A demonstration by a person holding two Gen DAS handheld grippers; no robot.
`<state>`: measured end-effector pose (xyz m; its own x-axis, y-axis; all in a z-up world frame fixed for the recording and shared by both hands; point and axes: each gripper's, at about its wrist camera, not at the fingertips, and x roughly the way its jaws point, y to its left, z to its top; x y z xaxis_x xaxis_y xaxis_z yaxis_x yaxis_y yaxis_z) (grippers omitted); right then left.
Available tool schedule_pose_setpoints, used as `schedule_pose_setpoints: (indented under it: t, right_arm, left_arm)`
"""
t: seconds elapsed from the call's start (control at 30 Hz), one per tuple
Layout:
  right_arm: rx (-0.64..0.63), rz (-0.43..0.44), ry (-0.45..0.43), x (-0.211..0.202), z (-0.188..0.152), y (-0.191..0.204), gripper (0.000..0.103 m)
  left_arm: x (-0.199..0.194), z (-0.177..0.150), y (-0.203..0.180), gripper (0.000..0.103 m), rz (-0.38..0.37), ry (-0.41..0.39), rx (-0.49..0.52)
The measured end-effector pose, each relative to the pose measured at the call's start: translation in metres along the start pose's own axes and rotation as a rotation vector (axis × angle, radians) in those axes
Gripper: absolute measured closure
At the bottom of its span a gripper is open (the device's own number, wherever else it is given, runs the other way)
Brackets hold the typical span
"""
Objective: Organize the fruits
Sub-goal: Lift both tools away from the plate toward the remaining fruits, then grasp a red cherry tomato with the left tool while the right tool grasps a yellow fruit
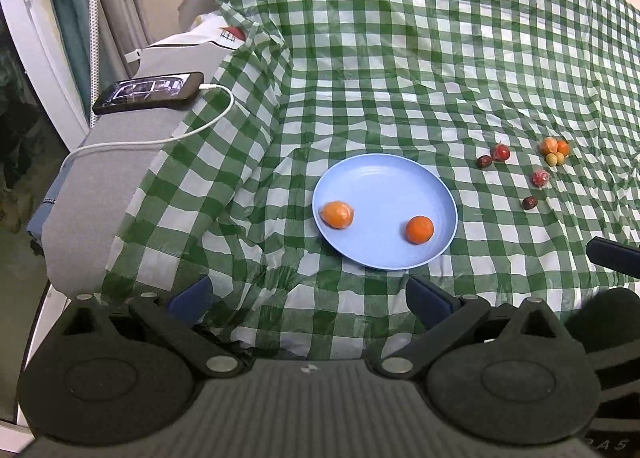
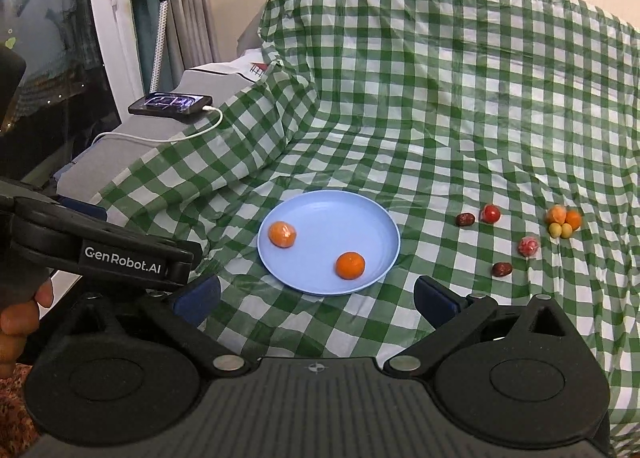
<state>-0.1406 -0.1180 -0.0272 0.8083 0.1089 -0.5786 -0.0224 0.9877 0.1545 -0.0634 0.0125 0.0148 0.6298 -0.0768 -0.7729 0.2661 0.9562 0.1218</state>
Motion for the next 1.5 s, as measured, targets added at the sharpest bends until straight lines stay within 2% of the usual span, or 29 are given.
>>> schedule_pose_setpoints:
  t: [0.73,1.07,1.23,1.5]
  right_arm:
    - [0.043,-0.009,0.027,0.011,0.0,-0.01,0.001]
    - [0.096,-0.006,0.025,0.022,-0.001,-0.033,0.001]
    - [0.147,-0.084,0.001,0.029,0.0,-0.066,0.001]
    - [0.239,-0.329,-0.044,0.047,0.001,-0.168,0.001]
  left_arm:
    - [0.018,0.006,-0.006,0.0,0.027,0.059,0.056]
    - [0.031,0.02,-0.024,0.0,0.031,0.091,0.083]
    - [0.044,0.032,-0.041,0.0,-0.001,0.107,0.107]
    - [0.076,0.072,-0.089,0.0,-0.089,0.093,0.15]
